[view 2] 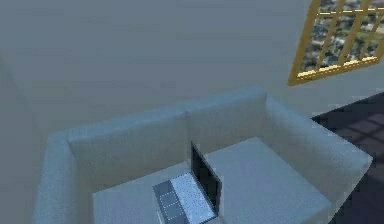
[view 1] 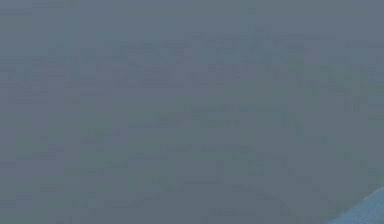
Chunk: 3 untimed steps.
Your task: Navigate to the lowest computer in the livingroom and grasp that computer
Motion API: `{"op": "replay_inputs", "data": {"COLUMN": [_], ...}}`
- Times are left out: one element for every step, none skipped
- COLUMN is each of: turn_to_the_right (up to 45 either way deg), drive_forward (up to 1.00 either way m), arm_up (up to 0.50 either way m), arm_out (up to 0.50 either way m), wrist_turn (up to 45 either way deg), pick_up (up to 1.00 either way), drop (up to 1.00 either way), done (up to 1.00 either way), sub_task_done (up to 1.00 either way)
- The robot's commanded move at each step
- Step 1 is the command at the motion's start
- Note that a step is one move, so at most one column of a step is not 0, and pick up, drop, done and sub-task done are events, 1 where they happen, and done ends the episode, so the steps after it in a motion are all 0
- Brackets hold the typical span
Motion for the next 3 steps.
{"op": "replay_inputs", "data": {"turn_to_the_right": [0.0,0.0,0.0], "drive_forward": [0.0,0.0,0.0], "arm_up": [0.0,0.1,0.0], "arm_out": [0.0,0.0,0.0], "wrist_turn": [0.0,0.0,0.0], "pick_up": [1.0,0.0,0.0], "drop": [0.0,0.0,0.0], "done": [0.0,0.0,1.0], "sub_task_done": [0.0,0.0,0.0]}}
